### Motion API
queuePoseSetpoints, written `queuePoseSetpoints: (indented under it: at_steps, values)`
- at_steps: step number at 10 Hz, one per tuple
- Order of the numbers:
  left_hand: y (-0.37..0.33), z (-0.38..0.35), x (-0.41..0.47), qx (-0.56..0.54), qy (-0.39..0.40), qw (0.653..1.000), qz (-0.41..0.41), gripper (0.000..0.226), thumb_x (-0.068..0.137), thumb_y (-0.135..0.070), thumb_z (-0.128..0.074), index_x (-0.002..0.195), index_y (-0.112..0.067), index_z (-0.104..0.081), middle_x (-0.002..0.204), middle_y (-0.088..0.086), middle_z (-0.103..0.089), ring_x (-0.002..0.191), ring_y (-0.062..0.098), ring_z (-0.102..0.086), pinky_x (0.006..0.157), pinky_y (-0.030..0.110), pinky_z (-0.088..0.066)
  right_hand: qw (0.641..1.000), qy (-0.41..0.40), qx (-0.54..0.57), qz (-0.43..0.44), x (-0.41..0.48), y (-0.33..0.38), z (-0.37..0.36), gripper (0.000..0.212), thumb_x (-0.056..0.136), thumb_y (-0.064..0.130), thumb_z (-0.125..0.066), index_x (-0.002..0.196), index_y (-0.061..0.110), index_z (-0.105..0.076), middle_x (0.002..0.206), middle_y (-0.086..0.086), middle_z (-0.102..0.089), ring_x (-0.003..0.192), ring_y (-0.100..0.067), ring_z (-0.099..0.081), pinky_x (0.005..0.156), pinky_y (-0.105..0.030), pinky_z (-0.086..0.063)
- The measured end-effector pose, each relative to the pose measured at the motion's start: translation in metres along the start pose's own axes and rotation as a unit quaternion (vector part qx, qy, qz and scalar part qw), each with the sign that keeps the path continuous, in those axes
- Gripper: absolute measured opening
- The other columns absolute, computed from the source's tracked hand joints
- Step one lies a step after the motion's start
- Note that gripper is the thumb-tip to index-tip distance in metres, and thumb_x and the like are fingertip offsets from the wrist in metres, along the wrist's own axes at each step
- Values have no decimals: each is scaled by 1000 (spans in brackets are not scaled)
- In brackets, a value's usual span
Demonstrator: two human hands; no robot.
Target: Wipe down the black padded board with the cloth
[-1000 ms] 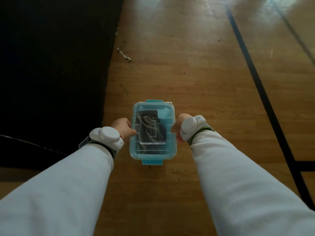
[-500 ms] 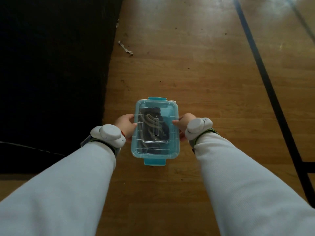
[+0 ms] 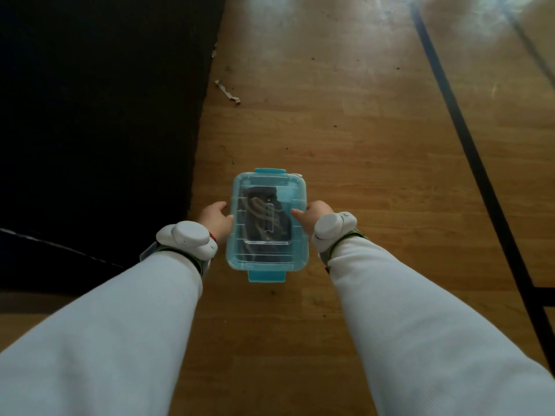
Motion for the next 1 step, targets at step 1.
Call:
queuePoseSetpoints:
  at_steps: [1]
  values:
    - [-5, 12, 0, -47, -41, 998, 1, 51, 97, -16, -45, 146, -13, -28, 148, 12, -34, 133, 30, -36, 105, 41, -33, 996, -81, 19, -18, -2, 3, 12, 28, 90, 26, -57, 112, 10, -51, 105, -7, -57, 87, -20, -54, 75, -31, -46]
Point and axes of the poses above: each hand's wrist, its own x-axis towards the middle knuckle, its own z-axis out of the back of the hand, y = z × x, the point moved 4 cm from there along x, towards the middle knuckle
